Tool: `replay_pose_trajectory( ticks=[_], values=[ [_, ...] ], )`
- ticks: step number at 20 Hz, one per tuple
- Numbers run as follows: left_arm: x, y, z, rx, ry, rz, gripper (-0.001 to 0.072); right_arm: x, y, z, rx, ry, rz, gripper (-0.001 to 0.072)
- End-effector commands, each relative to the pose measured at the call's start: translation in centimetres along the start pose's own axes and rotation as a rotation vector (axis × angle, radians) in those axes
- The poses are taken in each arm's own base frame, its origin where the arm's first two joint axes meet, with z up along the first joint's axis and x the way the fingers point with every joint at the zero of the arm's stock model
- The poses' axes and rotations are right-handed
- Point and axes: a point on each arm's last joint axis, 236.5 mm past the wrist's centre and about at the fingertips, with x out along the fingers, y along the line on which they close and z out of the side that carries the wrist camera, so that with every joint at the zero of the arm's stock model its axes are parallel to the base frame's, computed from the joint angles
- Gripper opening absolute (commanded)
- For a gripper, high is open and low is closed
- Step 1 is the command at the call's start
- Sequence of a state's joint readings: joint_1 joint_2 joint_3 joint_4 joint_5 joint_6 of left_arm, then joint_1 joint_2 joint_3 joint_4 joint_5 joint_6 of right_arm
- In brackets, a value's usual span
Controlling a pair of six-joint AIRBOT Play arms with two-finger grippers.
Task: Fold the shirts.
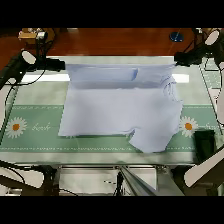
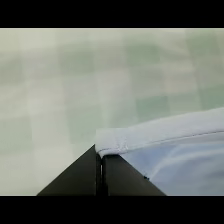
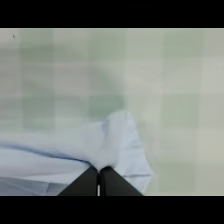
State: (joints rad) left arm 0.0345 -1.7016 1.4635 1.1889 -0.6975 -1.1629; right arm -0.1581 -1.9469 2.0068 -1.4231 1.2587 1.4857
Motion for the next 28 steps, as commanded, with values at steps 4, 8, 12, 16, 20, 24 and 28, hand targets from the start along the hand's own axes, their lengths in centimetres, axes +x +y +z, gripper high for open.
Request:
replay_pose_trajectory(
  ticks=[4,8,12,16,20,24,28],
  values=[
    [-3.5,-0.9,-7.1,-0.068,0.36,-0.009,0.0017,-2.6,-1.5,-9.3,0.027,0.4,-0.068,0.0016],
    [-3.4,-1.5,-10.1,-0.115,0.479,-0.027,0.0018,-2.3,0.1,-12.3,0.045,0.524,-0.033,0.0016],
    [-1.8,-1.5,-11.7,-0.135,0.525,-0.04,0.002,-0.9,0.9,-15.6,0.052,0.631,-0.016,0.0017],
    [-3.9,-0.8,-9.5,-0.122,0.52,-0.042,0.036,-2.1,0.3,-15.2,-0.012,0.608,-0.021,0.0371],
    [-10.2,1.4,-12.2,-0.18,0.692,-0.08,0.038,-7.5,-2.5,-14.1,0.07,0.494,-0.017,0.04],
    [-14.2,0.3,-19.5,-0.36,0.724,-0.209,0.0395,-9.5,-4.1,-18.6,0.248,0.413,0.155,0.0413],
    [-16.7,-4.0,-27.8,-0.512,0.816,-0.372,0.0651,-8.7,-4.8,-22.9,0.368,0.301,0.234,0.0414]
  ],
)
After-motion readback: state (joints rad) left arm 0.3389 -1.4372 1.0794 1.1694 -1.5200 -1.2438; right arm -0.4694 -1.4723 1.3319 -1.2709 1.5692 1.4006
